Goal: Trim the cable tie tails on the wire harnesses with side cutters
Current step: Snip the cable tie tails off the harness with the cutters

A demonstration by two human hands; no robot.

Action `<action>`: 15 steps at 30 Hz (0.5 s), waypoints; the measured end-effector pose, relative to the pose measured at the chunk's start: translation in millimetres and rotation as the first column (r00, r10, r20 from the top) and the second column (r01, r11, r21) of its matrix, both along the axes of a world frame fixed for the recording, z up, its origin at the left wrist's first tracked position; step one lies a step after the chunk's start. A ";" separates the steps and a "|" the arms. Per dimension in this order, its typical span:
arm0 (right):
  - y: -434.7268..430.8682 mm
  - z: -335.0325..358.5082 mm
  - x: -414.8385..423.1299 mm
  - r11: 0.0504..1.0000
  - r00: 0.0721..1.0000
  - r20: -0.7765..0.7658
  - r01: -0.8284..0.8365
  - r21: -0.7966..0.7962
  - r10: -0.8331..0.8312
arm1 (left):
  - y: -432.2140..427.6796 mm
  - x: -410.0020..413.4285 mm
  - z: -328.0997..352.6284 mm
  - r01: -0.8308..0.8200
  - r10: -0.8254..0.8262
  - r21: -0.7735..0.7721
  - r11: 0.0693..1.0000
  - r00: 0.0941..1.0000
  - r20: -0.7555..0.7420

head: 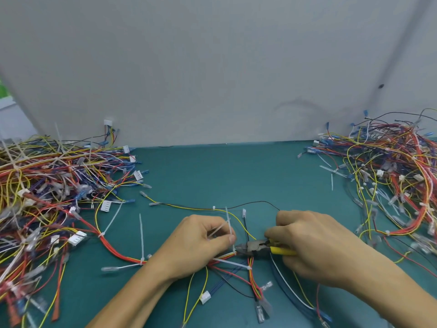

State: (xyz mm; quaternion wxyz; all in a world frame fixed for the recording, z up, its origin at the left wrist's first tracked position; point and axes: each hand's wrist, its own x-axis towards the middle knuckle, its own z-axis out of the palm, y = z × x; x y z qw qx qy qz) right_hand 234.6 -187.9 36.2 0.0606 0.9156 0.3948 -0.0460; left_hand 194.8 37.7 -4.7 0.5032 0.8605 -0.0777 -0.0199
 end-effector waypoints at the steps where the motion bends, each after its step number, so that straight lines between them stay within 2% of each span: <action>1: 0.2 -0.9 0.3 1.000 1.000 0.001 -0.006 0.005 0.006 | 0.1 0.2 -0.2 0.000 0.000 -0.005 1.000 1.000 -0.001; 15: 3.6 -4.6 0.8 1.000 1.000 -0.022 0.020 0.011 -0.020 | 1.7 -1.6 -2.6 0.020 -0.020 -0.021 1.000 1.000 -0.009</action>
